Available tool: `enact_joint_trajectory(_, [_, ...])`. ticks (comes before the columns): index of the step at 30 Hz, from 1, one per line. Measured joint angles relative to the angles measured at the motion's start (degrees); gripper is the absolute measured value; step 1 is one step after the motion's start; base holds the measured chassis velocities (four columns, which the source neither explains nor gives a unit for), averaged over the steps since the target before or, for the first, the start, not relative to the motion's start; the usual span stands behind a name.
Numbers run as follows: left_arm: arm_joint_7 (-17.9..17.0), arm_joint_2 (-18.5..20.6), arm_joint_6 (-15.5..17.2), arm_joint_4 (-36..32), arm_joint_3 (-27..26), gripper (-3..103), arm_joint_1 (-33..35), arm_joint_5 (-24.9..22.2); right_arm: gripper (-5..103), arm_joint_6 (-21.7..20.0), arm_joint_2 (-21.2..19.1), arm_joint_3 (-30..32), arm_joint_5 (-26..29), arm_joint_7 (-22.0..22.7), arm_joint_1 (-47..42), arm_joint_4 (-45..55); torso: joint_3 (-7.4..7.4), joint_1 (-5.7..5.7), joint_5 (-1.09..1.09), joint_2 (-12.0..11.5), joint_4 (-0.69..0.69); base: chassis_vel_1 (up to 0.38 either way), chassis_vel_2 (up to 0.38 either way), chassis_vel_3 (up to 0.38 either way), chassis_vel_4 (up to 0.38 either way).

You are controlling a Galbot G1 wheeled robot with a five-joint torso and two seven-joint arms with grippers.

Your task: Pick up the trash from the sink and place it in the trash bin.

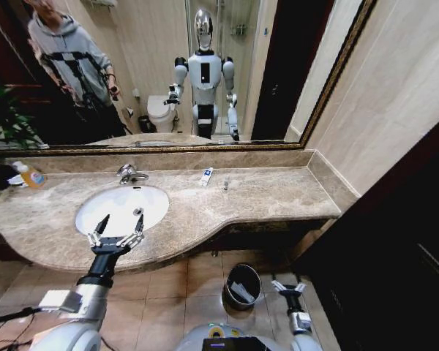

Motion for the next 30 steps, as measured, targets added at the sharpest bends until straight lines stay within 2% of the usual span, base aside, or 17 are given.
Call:
enact_joint_trajectory(3, [0.01, 0.0, 0.0, 0.0, 0.0, 100, 0.0, 0.0, 100, 1.06, 0.08, 1.24, 1.54, 0.32, -4.06, 5.13, 0.0, 0.0, 0.02, 0.0, -0.02, 0.0, 0.0, 0.0, 0.0])
enact_joint_trajectory(6, [0.01, 0.0, 0.0, 0.0, 0.0, 100, 0.0, 0.0, 100, 2.81, 1.31, 4.57, 2.11, -1.98, -8.57, 13.23, 0.0, -0.01, 0.01, 0.0, -0.02, 0.0, 0.0, 0.0, 0.0])
enact_joint_trajectory(8, [0.0, 0.0, 0.0, 0.0, 0.0, 100, 0.0, 0.0, 100, 2.83, 1.42, 5.19, 2.38, -2.76, -9.33, 15.29, 0.0, -0.01, 0.01, 0.0, -0.02, 0.0, 0.0, 0.0, 0.0])
enact_joint_trajectory(11, [0.0, 0.0, 0.0, 0.0, 0.0, 100, 0.0, 0.0, 100, -0.02, 1.92, 7.59, 4.26, -6.55, -11.32, 27.01, 0.0, 0.0, 0.0, 0.0, -0.01, 0.0, 0.0, 0.0, 0.0])
enact_joint_trajectory(12, [0.0, 0.0, 0.0, 0.0, 0.0, 100, 0.0, 0.0, 100, -0.02, 1.92, 7.59, 4.26, -6.55, -11.32, 27.01, 0.0, 0.0, 0.0, 0.0, -0.01, 0.0, 0.0, 0.0, 0.0])
enact_joint_trajectory(14, [0.01, 0.0, 0.0, 0.0, 0.01, 100, 0.0, 0.0, 100, -3.58, 2.61, 8.43, 5.4, -9.08, -11.11, 32.39, 0.0, 0.0, 0.01, 0.0, -0.01, 0.0, 0.0, 0.0, 0.0])
enact_joint_trajectory(15, [0.0, 0.0, 0.0, 0.0, 0.0, 100, 0.0, 0.0, 100, -9.21, 3.19, 8.99, 6.46, -12.22, -10.31, 37.07, 0.0, 0.0, 0.0, 0.0, -0.02, 0.0, 0.0, 0.0, 0.0])
enact_joint_trajectory(17, [0.01, 0.0, 0.0, 0.0, 0.01, 100, 0.0, 0.0, 100, -16.07, 2.34, 8.0, 7.09, -14.87, -7.71, 41.24, 0.0, 0.0, 0.0, 0.0, -0.02, 0.0, 0.0, 0.0, 0.0])
enact_joint_trajectory(18, [0.01, 0.0, 0.0, 0.0, 0.01, 100, 0.0, 0.0, 100, -16.07, 2.34, 8.0, 7.09, -14.87, -7.71, 41.24, 0.0, 0.0, 0.0, 0.0, -0.02, 0.0, 0.0, 0.0, 0.0])
enact_joint_trajectory(19, [0.0, 0.0, 0.0, 0.0, 0.0, 100, 0.0, 0.0, 100, -18.43, 1.86, 7.44, 7.24, -15.6, -6.34, 42.18, 0.01, 0.0, 0.0, 0.0, -0.01, 0.0, 0.0, 0.0, 0.0])
enact_joint_trajectory(22, [0.0, 0.0, 0.0, 0.0, 0.0, 100, 0.01, 0.0, 100, -28.51, -1.81, 3.6, 8.31, -16.81, 3.59, 42.72, 0.01, 0.0, 0.02, 0.0, 0.0, 0.0, 0.0, 0.0, 0.0])
enact_joint_trajectory(24, [0.01, -0.01, 0.0, 0.0, 0.0, 100, 0.0, 0.0, 100, -29.76, -2.38, 3.01, 8.45, -17.02, 5.33, 42.28, 0.01, 0.0, 0.03, 0.0, 0.01, 0.0, 0.0, 0.0, 0.0])
enact_joint_trajectory(27, [0.0, 0.0, 0.0, 0.0, 0.0, 100, 0.0, 0.0, 100, -34.63, -5.83, -0.36, 10.19, -18.34, 14.61, 39.84, 0.02, 0.01, 0.02, 0.0, 0.0, 0.0, 0.0, 0.0, 0.0])
enact_joint_trajectory(30, [0.0, 0.0, 0.0, 0.0, 0.0, 100, 0.0, 0.0, 100, -34.88, -7.07, -1.6, 11.11, -18.89, 18.51, 37.6, 0.02, 0.01, 0.02, 0.0, 0.0, 0.0, 0.0, 0.0, 0.0])
